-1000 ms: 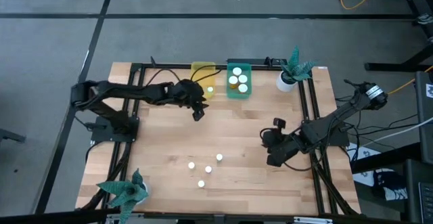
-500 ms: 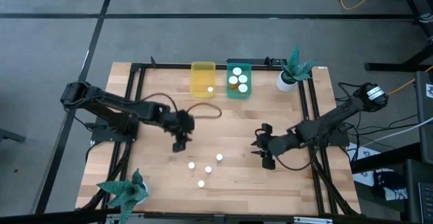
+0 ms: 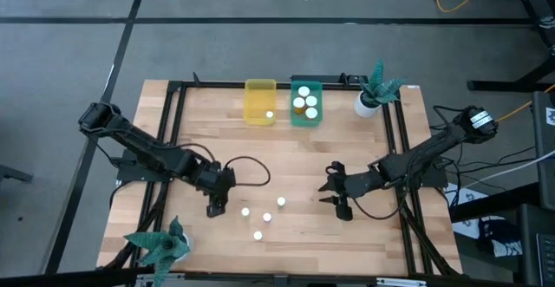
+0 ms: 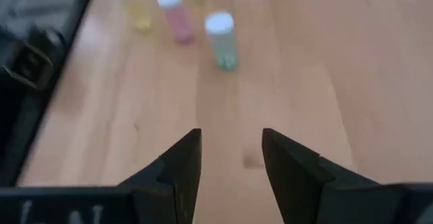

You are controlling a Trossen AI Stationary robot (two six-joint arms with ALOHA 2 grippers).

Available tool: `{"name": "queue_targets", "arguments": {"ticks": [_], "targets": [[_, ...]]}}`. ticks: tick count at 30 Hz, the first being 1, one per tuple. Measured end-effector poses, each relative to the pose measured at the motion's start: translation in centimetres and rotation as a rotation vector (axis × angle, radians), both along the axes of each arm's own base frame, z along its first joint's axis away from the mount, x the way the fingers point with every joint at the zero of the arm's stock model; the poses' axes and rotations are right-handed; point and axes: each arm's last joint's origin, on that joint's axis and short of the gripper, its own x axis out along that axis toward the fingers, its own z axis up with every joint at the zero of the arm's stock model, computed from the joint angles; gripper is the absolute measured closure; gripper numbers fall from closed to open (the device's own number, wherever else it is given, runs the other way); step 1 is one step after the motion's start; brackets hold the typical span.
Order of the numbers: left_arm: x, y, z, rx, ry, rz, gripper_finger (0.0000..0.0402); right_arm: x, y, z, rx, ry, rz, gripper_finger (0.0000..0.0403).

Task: Pick and place medicine bottles into bin by pill shape (circle, oval)
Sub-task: Move the green tablet bottle to the top of the table

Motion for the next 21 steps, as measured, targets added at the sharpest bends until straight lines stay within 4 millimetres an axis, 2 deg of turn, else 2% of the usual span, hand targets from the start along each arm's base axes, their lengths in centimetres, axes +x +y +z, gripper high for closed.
{"name": "queue_targets", "arguments": {"ticks": [5, 11, 15, 21], "targets": [[-1.0, -2.3, 0.1, 0.004, -0.018, -0.031, 0.0252, 0.8, 1.0, -0.2, 0.105, -0.053, -0.038, 0.0245], [-2.5, -5.3, 0.3, 0.039, -0.104, -0.102, 0.0252, 2.5, 3.4, -2.6, 0.189, -0.111, -0.019, 0.0245], [-3.2, -6.4, 0.4, 0.081, -0.166, -0.087, 0.0252, 3.8, 4.6, -4.4, 0.199, -0.112, -0.036, 0.0245], [-4.0, -7.2, 0.5, 0.128, -0.229, -0.055, 0.0252, 7.3, 7.5, -6.1, 0.143, -0.095, 0.029, 0.0245]]}}
